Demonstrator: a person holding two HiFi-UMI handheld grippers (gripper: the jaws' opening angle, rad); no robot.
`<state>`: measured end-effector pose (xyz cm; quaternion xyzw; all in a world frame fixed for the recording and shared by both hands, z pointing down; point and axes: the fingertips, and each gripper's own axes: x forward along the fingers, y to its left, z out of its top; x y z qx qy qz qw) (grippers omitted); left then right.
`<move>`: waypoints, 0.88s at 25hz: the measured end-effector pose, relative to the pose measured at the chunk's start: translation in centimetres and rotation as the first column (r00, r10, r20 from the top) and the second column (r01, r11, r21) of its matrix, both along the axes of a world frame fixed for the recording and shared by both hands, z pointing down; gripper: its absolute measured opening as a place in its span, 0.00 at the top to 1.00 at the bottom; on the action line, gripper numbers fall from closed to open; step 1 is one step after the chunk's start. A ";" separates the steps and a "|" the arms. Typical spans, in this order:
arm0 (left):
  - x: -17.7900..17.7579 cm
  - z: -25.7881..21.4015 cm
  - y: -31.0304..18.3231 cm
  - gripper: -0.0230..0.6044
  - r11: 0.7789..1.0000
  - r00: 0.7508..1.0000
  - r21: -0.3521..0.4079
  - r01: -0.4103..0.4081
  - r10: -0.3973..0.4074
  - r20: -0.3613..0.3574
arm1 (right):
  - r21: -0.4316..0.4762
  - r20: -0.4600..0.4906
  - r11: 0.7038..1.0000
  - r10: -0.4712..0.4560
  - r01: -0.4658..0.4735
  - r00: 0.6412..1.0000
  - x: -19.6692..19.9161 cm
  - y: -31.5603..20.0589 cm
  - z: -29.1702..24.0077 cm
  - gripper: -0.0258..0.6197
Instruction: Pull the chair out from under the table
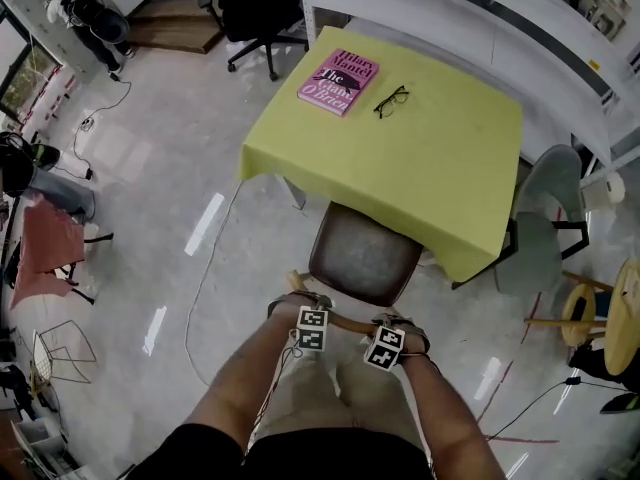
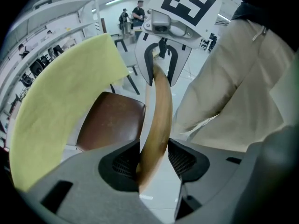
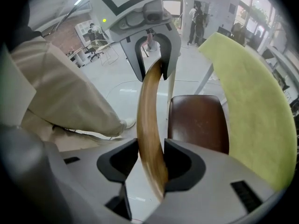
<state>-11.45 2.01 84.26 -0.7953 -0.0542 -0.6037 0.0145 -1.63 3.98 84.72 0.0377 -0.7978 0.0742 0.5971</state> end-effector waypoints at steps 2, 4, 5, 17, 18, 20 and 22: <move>-0.6 0.1 0.6 0.68 1.000 1.000 -0.006 -0.029 0.029 0.003 | -0.005 0.001 1.000 0.017 -0.017 1.000 -0.6 0.9 0.0 0.70; -1.1 0.0 1.2 0.68 0.999 0.999 -0.013 -0.050 0.050 0.003 | 0.003 0.001 0.999 0.040 -0.040 0.999 -1.2 1.6 -0.1 0.70; -1.4 0.0 1.6 0.68 0.998 0.998 -0.016 -0.059 0.059 0.003 | 0.011 0.000 0.998 0.054 -0.054 0.999 -1.4 2.0 -0.1 0.70; -2.9 -0.2 6.6 0.68 0.990 0.990 -0.051 -0.135 0.136 0.021 | 0.034 -0.011 0.989 0.148 -0.147 0.989 -2.9 7.1 -0.6 0.70; -3.1 -0.2 7.0 0.68 0.989 0.990 -0.050 -0.138 0.139 0.024 | 0.033 -0.011 0.988 0.151 -0.151 0.988 -3.0 7.6 -0.7 0.71; -3.4 -0.1 7.9 0.68 0.989 0.990 -0.049 -0.138 0.140 0.027 | 0.032 -0.009 0.987 0.157 -0.157 0.988 -3.3 8.5 -0.7 0.71; -3.7 -0.2 8.8 0.68 0.989 0.990 -0.054 -0.138 0.139 0.027 | 0.029 -0.009 0.987 0.157 -0.157 0.987 -3.6 9.5 -0.6 0.71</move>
